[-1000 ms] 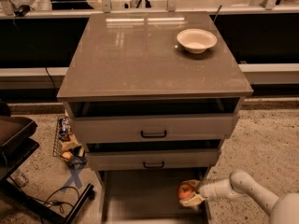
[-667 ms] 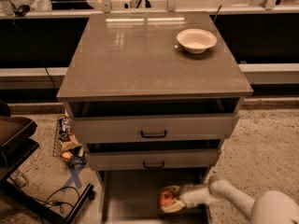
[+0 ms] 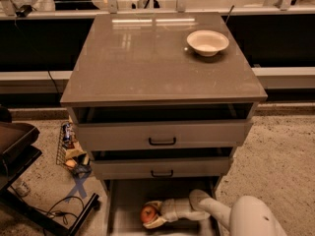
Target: Place apple into bottom drawer
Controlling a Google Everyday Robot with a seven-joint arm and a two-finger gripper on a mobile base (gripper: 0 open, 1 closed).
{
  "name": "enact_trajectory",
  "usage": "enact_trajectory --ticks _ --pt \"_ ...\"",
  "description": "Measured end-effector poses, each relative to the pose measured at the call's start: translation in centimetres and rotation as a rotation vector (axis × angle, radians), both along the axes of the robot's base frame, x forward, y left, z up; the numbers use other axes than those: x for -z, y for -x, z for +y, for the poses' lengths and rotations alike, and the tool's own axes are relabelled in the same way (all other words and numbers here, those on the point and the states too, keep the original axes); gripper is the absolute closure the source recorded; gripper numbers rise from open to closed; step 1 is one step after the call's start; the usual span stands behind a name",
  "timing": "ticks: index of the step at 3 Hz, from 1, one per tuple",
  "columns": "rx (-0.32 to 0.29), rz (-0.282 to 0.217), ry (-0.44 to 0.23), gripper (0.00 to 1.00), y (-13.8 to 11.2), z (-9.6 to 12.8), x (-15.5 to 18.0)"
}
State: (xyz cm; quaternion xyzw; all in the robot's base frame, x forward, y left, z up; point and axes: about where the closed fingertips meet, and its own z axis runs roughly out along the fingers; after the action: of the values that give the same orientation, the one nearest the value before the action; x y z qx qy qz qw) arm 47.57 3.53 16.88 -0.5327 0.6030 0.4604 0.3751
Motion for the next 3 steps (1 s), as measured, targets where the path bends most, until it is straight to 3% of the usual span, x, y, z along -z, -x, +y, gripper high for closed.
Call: enact_trajectory --ticks 1,3 --pt "-0.059 0.001 -0.014 1.00 -0.45 4.04 1.52" --pt "-0.071 0.003 -0.016 0.52 -0.30 4.82 1.66"
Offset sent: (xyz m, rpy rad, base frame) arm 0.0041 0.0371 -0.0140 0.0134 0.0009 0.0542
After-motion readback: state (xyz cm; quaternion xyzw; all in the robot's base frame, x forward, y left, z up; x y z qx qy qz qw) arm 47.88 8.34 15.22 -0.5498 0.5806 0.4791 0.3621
